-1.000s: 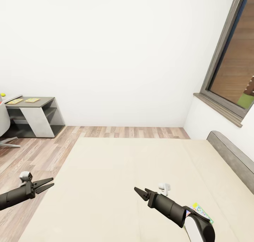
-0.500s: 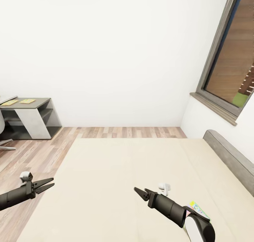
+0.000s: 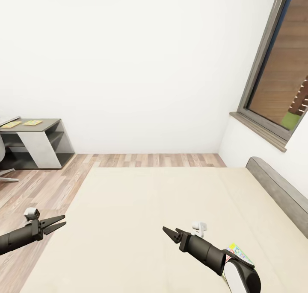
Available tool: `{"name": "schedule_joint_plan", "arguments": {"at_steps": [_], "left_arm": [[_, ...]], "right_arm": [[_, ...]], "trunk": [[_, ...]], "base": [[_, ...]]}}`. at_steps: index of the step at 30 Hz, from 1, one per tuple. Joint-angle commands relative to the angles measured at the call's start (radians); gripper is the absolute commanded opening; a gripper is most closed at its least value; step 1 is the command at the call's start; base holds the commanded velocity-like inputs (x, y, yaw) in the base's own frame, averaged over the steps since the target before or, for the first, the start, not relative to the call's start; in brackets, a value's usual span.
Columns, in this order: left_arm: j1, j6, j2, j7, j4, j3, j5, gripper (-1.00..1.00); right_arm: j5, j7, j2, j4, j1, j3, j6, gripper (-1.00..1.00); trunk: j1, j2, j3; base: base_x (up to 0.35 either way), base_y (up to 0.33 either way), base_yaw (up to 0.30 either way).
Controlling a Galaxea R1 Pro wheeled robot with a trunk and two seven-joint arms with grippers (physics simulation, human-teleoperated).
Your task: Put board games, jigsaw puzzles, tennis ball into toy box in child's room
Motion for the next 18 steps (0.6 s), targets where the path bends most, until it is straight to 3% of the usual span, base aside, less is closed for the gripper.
{"name": "schedule_joint_plan", "arguments": {"at_steps": [1,18], "left_arm": [[-0.001,0.01,0.0,-0.004,0.0,0.0,-0.001,1.0],[-0.001,0.011,-0.002,-0.004,0.0,0.0,-0.001,1.0]], "right_arm": [[-0.005,0.0,0.001,-0.001,-0.001,-0.001,0.007,1.0],[-0.005,0.0,0.001,-0.001,-0.001,-0.001,0.007,1.0]], "trunk": [[0.001,-0.002,-0.002],[0.001,-0.002,-0.002]], "base": [[0.0,0.0,-0.002],[-0.017,0.0,0.0]]}}
